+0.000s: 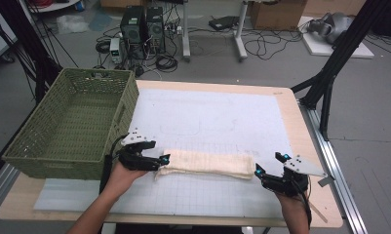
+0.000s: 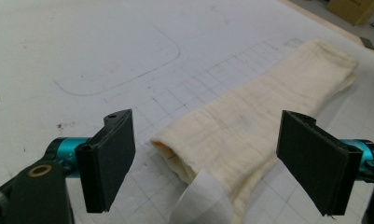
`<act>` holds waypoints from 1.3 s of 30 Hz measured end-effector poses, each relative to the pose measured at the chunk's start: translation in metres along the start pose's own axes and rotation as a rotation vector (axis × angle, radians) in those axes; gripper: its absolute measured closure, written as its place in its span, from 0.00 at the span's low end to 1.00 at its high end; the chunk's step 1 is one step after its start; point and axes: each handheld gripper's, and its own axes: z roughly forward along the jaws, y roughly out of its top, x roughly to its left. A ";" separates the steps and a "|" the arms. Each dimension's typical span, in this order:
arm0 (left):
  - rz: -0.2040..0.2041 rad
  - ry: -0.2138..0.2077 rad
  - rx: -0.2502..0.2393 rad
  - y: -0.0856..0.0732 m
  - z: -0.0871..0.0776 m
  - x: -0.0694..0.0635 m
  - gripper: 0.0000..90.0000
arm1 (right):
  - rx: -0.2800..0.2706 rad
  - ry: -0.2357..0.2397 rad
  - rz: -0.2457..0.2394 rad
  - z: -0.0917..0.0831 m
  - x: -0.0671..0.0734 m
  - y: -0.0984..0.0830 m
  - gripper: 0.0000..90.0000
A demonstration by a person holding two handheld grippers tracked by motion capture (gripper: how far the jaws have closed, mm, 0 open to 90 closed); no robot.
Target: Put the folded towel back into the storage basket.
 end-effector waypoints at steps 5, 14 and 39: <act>-0.022 0.008 0.029 -0.002 0.009 0.003 0.28 | 0.006 0.003 0.001 0.002 0.000 0.000 0.19; 0.013 0.081 0.124 -0.008 0.026 0.002 0.35 | 0.013 0.006 0.001 0.002 0.000 -0.001 0.19; 0.097 0.005 0.191 -0.023 0.030 -0.009 0.90 | 0.018 0.012 0.004 0.003 0.000 -0.002 0.19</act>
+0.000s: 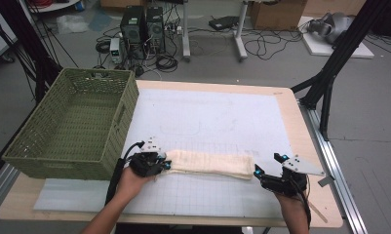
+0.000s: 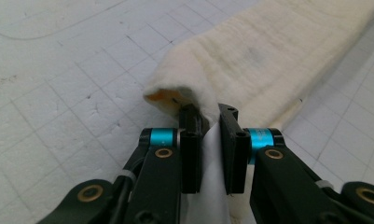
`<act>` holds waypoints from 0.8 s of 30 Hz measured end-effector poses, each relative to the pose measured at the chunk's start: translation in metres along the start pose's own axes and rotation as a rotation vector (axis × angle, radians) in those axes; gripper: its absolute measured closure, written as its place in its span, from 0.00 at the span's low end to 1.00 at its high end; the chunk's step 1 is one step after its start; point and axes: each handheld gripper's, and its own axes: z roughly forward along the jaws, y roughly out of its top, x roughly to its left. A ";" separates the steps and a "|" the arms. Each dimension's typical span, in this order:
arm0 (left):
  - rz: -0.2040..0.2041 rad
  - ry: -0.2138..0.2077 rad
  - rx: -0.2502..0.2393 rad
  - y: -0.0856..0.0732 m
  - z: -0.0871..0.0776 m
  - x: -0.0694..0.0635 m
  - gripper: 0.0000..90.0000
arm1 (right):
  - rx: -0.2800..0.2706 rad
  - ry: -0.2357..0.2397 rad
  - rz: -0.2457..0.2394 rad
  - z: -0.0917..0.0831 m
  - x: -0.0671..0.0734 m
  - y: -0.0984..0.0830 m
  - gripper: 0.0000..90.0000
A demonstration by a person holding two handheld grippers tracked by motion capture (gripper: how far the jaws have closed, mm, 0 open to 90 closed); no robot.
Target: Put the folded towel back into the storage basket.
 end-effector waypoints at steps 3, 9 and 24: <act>0.006 0.002 -0.009 -0.001 0.000 -0.001 0.90 | 0.002 0.001 0.003 0.000 0.000 0.000 0.19; 0.007 -0.011 -0.064 -0.002 -0.004 -0.001 0.90 | 0.001 -0.002 0.005 0.000 -0.001 0.000 0.19; -0.001 -0.107 -0.248 -0.003 -0.022 -0.007 0.90 | -0.023 -0.038 0.040 -0.002 -0.004 0.000 0.19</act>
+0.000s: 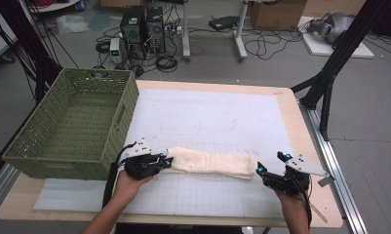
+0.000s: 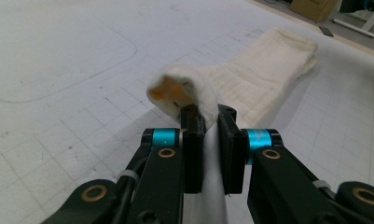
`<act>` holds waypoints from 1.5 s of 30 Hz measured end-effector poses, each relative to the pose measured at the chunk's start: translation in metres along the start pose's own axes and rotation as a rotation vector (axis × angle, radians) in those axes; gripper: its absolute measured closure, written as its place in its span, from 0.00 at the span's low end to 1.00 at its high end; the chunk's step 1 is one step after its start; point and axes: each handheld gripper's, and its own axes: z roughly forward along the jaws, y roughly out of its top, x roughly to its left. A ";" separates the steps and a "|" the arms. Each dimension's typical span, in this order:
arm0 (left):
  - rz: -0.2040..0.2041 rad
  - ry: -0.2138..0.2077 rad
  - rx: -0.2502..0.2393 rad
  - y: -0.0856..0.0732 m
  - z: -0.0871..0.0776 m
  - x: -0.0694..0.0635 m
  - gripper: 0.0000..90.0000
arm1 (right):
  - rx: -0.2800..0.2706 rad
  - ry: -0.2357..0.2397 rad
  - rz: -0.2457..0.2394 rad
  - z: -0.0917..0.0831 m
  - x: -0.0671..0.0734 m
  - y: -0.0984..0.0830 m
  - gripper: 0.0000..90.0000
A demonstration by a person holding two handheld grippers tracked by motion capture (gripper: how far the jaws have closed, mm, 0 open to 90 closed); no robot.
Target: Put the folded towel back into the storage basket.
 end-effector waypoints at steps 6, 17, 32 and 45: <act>0.001 -0.003 -0.008 -0.003 -0.003 0.001 0.90 | 0.049 0.030 0.005 0.011 0.002 -0.003 0.19; 0.035 0.006 -0.009 -0.004 -0.005 0.000 0.90 | 0.189 0.074 0.002 0.041 0.016 -0.008 0.20; 0.054 0.022 -0.012 -0.004 -0.007 -0.002 0.90 | 0.305 0.109 0.026 0.055 0.016 -0.016 0.32; 0.063 0.032 -0.008 -0.003 -0.008 -0.002 0.90 | 0.326 0.226 0.049 0.053 0.019 -0.012 0.87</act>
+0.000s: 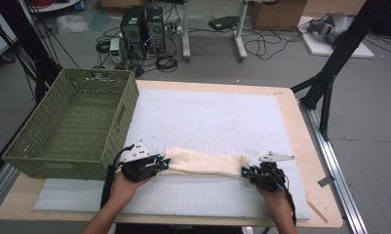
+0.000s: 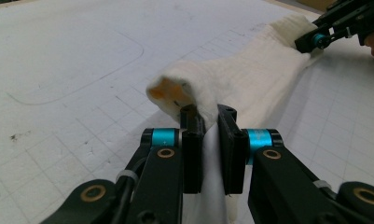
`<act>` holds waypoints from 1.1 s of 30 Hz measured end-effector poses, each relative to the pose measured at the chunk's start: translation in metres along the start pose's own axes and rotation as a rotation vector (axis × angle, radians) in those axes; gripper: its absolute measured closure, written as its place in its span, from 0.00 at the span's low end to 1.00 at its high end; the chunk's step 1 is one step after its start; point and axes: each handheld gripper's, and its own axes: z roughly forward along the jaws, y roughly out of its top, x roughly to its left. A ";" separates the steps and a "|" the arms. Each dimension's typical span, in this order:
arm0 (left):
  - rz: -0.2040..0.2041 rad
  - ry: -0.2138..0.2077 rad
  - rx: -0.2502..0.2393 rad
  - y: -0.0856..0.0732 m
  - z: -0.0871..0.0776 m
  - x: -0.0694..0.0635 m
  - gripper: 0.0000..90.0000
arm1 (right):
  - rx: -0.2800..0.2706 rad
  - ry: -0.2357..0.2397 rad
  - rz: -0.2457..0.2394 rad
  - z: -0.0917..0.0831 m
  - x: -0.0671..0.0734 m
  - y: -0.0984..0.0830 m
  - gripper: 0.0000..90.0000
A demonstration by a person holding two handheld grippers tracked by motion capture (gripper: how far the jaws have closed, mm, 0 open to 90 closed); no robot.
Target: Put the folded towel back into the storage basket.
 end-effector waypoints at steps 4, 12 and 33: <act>0.003 0.001 -0.010 0.001 -0.003 0.000 0.90 | -0.020 0.017 -0.055 -0.002 -0.001 -0.001 0.88; 0.007 0.005 -0.040 0.004 -0.011 0.001 0.90 | -0.106 0.028 -0.142 -0.012 0.001 0.003 0.89; 0.059 0.028 -0.149 0.014 -0.041 -0.007 0.90 | -0.246 0.095 -0.227 -0.015 0.001 0.019 0.90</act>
